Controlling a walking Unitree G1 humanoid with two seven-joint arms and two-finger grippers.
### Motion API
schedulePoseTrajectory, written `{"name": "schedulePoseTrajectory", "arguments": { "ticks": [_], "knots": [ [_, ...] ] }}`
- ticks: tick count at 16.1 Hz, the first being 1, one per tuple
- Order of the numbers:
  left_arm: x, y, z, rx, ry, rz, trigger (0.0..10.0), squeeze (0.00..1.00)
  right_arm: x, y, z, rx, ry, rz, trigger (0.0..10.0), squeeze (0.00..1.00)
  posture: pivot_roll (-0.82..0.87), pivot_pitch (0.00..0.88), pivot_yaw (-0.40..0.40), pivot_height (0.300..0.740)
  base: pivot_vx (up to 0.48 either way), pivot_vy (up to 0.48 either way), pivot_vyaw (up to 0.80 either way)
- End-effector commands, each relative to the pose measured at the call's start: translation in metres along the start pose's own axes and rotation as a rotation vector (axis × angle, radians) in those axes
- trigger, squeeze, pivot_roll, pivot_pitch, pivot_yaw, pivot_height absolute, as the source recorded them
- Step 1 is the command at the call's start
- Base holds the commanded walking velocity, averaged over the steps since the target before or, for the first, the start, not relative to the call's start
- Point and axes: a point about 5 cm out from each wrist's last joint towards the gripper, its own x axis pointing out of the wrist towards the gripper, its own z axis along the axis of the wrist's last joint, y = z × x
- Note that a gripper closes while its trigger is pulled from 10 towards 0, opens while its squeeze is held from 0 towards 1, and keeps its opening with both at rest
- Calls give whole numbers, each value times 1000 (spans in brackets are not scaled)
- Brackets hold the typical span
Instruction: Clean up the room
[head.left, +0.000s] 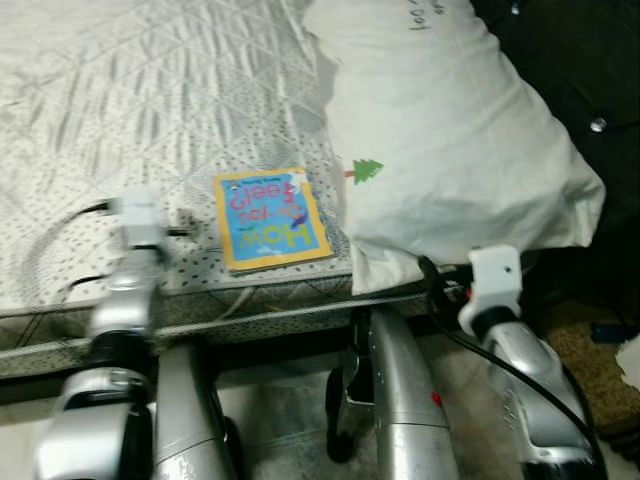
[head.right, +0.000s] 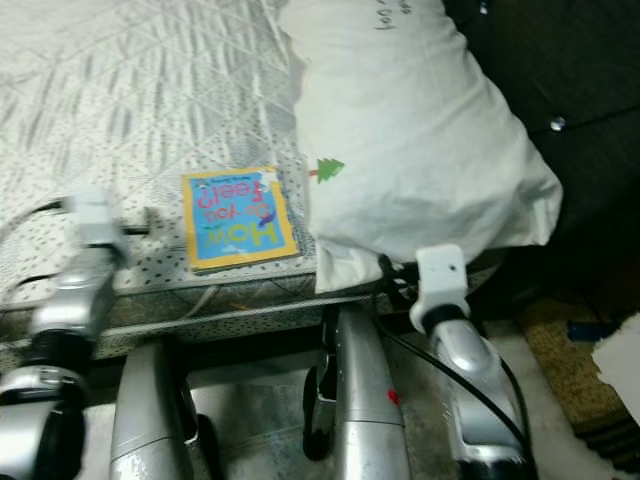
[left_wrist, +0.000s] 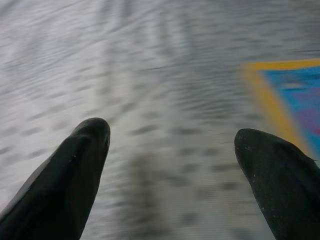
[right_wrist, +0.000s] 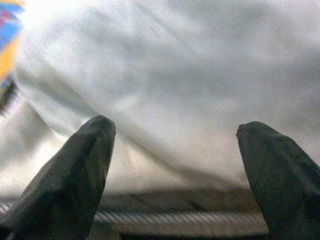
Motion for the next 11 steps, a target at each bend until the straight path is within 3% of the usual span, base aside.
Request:
{"name": "schedulePoseTrajectory", "arguments": {
  "ticks": [1, 5, 8, 11],
  "knots": [
    [-2, -22, -11, 30, 38, -92, 10000, 0, 1, 0, -4, -3, 10, -13, 10000, 0, -29, 128, -18, 471, 0, 0, 0],
    [-19, -60, -18, 90, 34, -191, 10000, 0, 3, -1, -4, -3, -7, -24, 10000, 0, -36, 116, -7, 471, 0, 0, 0],
    [-30, -74, -25, 122, 37, -243, 10000, 0, 4, 0, -5, -3, -10, -24, 10000, 0, -28, 111, -9, 471, 0, 0, 0],
    [-44, -87, -31, 220, 36, -342, 10000, 0, 9, 2, -4, -2, -17, -17, 10000, 0, -20, 107, -13, 471, 0, 0, 0]
  ]
}}
